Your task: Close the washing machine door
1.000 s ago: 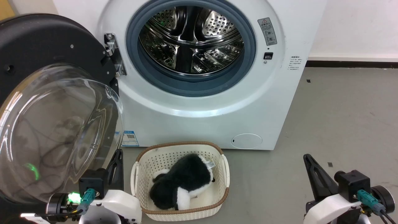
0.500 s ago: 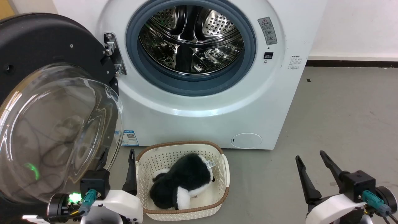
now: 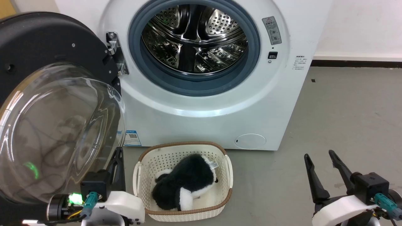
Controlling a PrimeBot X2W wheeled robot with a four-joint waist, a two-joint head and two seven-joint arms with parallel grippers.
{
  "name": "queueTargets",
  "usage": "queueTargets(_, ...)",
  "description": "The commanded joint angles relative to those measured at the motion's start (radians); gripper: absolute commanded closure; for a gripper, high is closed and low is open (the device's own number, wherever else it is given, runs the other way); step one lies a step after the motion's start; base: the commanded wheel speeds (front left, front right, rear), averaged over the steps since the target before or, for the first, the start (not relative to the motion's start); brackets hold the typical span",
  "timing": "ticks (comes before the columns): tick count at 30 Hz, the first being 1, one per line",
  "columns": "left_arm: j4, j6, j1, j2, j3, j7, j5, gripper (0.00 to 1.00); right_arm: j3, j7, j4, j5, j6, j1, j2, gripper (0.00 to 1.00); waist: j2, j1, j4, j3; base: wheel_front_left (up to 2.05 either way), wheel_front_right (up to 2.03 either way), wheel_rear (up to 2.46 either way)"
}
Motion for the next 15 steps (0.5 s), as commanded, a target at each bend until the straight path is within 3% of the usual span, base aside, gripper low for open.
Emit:
queueTargets(1,-0.009,0.012,-0.017,0.009,-0.002,-0.01,-0.002,1.0,-0.004,-0.01,-0.005,0.011,0.0,-0.002,0.0,0.0,0.0,0.0,0.003,0.001,0.0,0.0,0.0)
queueTargets(15,-0.123,0.007,-0.093,0.049,0.046,-0.039,-0.035,1.0,-0.019,-0.039,-0.008,0.053,0.0,-0.001,0.0,0.0,0.0,0.0,0.041,0.008,0.0,0.0,0.0)
